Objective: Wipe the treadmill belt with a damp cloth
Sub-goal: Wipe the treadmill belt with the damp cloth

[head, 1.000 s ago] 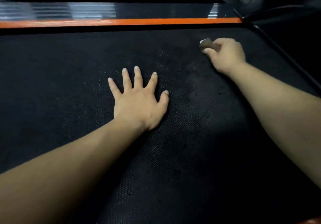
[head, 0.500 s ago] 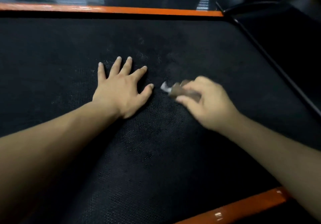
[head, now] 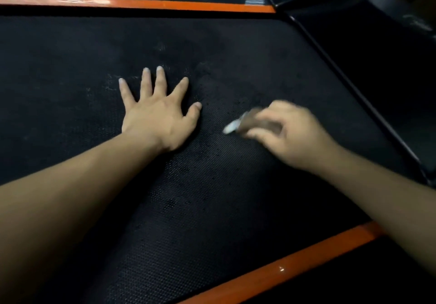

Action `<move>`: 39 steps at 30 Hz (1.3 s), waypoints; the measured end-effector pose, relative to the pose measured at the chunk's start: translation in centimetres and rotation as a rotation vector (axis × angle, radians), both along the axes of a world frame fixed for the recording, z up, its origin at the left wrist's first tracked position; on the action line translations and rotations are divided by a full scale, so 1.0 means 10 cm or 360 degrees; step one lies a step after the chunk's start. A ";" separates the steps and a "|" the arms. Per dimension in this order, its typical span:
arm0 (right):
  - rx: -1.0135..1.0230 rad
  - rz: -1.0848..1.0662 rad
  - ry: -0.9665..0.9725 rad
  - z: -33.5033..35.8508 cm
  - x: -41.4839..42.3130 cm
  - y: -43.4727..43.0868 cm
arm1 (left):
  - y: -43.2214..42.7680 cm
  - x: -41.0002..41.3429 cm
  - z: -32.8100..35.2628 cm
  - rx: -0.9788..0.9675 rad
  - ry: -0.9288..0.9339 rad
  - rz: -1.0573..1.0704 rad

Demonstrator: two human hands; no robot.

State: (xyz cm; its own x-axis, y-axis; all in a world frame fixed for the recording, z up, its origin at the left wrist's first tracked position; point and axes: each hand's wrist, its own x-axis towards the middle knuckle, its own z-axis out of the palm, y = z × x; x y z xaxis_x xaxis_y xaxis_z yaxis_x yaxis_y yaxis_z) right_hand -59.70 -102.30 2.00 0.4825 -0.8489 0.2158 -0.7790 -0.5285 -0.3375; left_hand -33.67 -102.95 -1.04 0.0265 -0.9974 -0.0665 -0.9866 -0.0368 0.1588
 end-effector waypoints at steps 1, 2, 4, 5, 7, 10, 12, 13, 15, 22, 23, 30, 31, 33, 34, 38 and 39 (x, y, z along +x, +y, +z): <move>-0.0082 -0.0212 -0.0011 0.01 -0.09 -0.20 | 0.00 0.00 0.00 0.0009 0.0002 -0.0002; -0.0085 -0.0437 -0.0048 0.00 -0.17 -0.36 | 0.01 -0.01 -0.01 0.0012 0.0008 0.0002; -0.0087 -0.0626 -0.0102 -0.06 -0.20 -0.40 | 0.00 0.00 0.00 0.0006 0.0008 0.0018; -0.0084 -0.0573 -0.0094 -0.09 -0.14 -0.29 | 0.01 0.00 0.00 0.0002 -0.0001 0.0019; 0.0004 -0.0235 -0.0123 -0.10 -0.02 0.07 | 0.01 -0.02 -0.01 -0.0014 -0.0037 -0.0019; 0.0075 -0.0012 -0.0081 -0.04 -0.02 0.05 | 0.03 -0.03 0.00 -0.0018 -0.0064 -0.0131; -0.0107 -0.0212 -0.0012 -0.05 -0.05 -0.50 | -0.03 -0.06 0.04 0.0048 -0.0025 -0.0115; -0.0111 -0.0389 -0.0014 -0.04 -0.08 -0.79 | -0.07 -0.10 0.06 0.0078 0.0018 -0.0079; -0.0119 -0.0579 -0.0061 -0.06 -0.06 -1.14 | -0.14 -0.19 0.09 0.0074 0.0110 0.0021; 0.0025 -0.0027 -0.0074 -0.12 0.09 -0.65 | -0.15 -0.29 -0.02 -0.0042 0.0016 0.0043; -0.0053 -0.0037 -0.0040 -0.10 0.09 -0.82 | -0.15 -0.29 -0.02 -0.0038 0.0007 0.0046; -0.0107 -0.0334 -0.0082 -0.17 0.38 -1.31 | -0.15 -0.28 0.01 -0.0029 0.0050 0.0075; -0.0101 -0.0197 -0.0105 -0.20 0.41 -1.16 | -0.16 -0.28 0.00 -0.0026 0.0022 0.0067; -0.0064 -0.0027 -0.0108 -0.20 0.37 -1.07 | -0.15 -0.29 -0.01 -0.0019 -0.0006 0.0040; -0.0127 -0.0047 -0.0063 -0.17 0.36 -1.22 | -0.16 -0.29 -0.02 -0.0017 -0.0006 0.0030; -0.0099 -0.0598 -0.0067 -0.05 0.31 -2.05 | -0.15 -0.30 0.00 0.0003 -0.0006 0.0035; -0.0110 -0.0639 -0.0069 -0.07 0.34 -2.11 | -0.15 -0.30 0.00 0.0001 -0.0017 0.0035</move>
